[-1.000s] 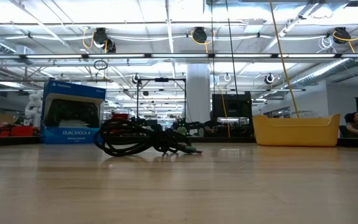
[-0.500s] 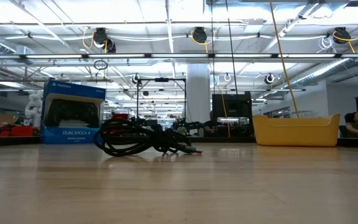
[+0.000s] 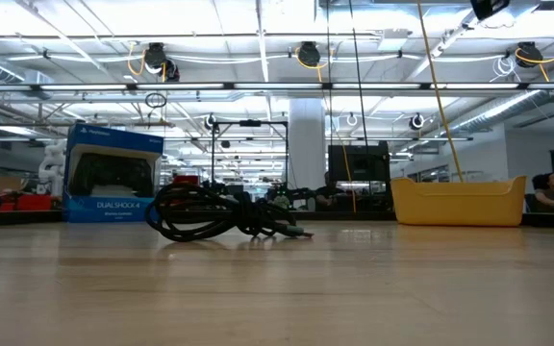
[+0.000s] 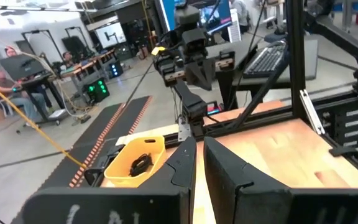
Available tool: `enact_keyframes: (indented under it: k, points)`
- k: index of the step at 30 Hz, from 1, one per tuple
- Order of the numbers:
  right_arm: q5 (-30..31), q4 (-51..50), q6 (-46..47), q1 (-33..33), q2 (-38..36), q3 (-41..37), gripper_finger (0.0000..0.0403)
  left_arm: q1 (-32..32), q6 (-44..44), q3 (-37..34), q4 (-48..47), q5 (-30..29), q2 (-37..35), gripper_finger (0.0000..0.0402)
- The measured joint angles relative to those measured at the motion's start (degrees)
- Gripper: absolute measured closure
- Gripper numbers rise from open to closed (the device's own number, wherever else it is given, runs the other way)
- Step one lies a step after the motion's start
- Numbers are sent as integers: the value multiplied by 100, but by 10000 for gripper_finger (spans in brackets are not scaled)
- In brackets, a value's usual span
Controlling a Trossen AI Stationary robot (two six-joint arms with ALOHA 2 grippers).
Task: Pick and place USB-C Cables
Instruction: Put the charger cable into the yellow bin
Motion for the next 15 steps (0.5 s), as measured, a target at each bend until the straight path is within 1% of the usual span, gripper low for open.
enact_keyframes:
  k: [3, 7, 12, 15]
  points:
    - [1, 135, -139, 0, -224, -184, 403, 0, -7, -4, -23, 15, 21, 366]
    - [14, 260, -378, 0, -439, -195, 403, 0, -80, -4, -89, 17, -25, 366]
    - [434, 292, -670, -2, -648, -195, 403, 0, -229, -7, -249, 285, -112, 366]
    - [435, 324, -777, -2, -705, -195, 403, -2, -313, -7, -389, 394, -147, 366]
